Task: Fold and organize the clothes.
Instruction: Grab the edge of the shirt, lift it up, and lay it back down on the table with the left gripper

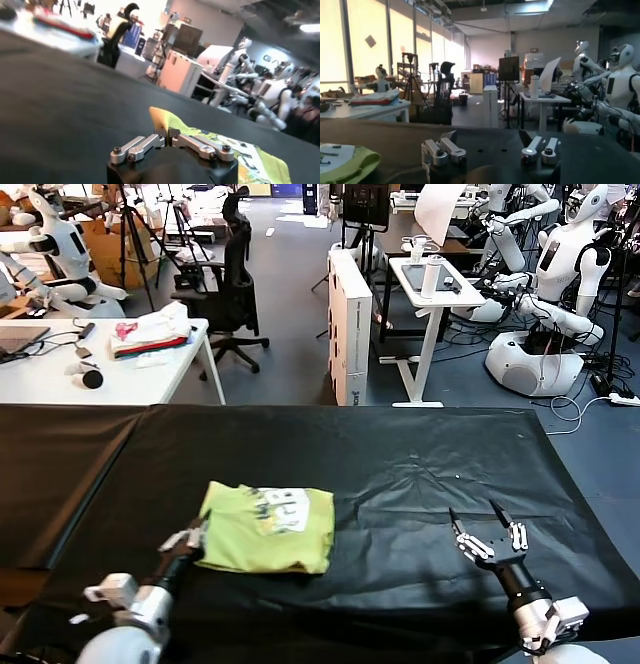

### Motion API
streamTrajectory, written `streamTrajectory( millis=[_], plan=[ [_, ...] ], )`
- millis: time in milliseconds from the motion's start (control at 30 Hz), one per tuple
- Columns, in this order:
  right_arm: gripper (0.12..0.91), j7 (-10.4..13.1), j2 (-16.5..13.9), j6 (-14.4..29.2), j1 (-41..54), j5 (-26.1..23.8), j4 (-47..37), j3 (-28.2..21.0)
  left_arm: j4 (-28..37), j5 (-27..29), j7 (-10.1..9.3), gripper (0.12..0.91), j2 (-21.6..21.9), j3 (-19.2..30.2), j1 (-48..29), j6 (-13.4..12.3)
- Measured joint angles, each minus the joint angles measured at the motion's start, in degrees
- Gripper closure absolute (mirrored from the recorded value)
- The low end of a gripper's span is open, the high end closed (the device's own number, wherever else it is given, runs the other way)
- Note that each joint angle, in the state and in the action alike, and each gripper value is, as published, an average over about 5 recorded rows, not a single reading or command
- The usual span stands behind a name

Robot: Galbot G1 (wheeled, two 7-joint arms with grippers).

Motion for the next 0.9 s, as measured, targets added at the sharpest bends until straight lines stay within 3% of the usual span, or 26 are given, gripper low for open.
streamTrajectory(
  millis=[233, 367, 500, 700, 900],
  plan=[
    [0.118, 0.22, -0.01, -0.11, 1.26, -0.09, -1.06, -1.74, -4.5, -4.28, -2.41, 0.852, 7.72, -9.9, 2.02, 3.87],
    [0.118, 0.32, 0.17, -0.11, 1.54, -0.33, -1.33, -2.45, -8.3, -9.19, -5.23, 0.852, 10.21, -14.46, 1.92, 7.23],
    [0.118, 0.34, 0.33, -0.11, 1.17, -0.59, -1.34, -2.27, -13.08, -9.93, -8.79, 0.852, 10.11, -15.11, 1.0, 10.23],
    [0.118, 0.36, 0.9, -0.1, -0.07, -1.6, -0.98, -1.33, -17.7, -6.54, -12.23, 0.852, 5.52, -6.68, -0.02, 12.42],
    [0.118, 0.62, 1.7, -1.22, -0.35, -3.48, -0.2, -2.07, -11.7, -1.76, -13.76, 0.852, -3.93, 9.16, -2.52, 11.37]
  ],
)
